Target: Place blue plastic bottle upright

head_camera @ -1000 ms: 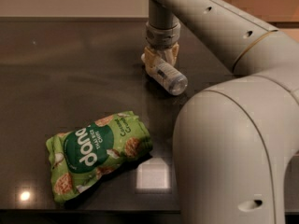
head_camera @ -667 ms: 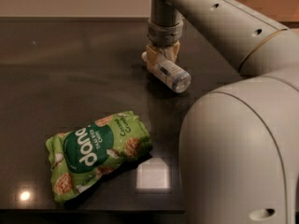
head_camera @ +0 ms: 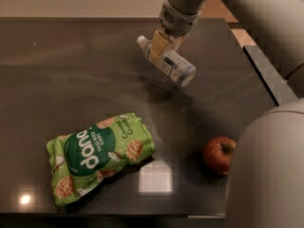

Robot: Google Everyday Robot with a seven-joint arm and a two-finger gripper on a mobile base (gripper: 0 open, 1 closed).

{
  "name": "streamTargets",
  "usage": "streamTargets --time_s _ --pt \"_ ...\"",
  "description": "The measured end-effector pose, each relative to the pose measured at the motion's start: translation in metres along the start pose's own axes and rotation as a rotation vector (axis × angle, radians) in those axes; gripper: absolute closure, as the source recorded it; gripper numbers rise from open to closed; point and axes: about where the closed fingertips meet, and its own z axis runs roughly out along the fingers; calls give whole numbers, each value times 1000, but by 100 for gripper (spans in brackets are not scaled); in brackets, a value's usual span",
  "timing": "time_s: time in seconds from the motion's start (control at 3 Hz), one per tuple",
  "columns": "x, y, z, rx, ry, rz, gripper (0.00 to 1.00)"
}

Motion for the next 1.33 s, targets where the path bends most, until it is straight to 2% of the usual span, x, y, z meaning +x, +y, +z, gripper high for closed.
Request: streamTargets --time_s 0.33,0.67,1.0,1.33 --pt "-8 11 -27 -89 -189 -119 100" --pt "-12 18 -48 -168 -385 -199 100" --pt "-10 21 -63 -226 -568 -232 100" --pt "2 16 -72 -265 -745 -222 100"
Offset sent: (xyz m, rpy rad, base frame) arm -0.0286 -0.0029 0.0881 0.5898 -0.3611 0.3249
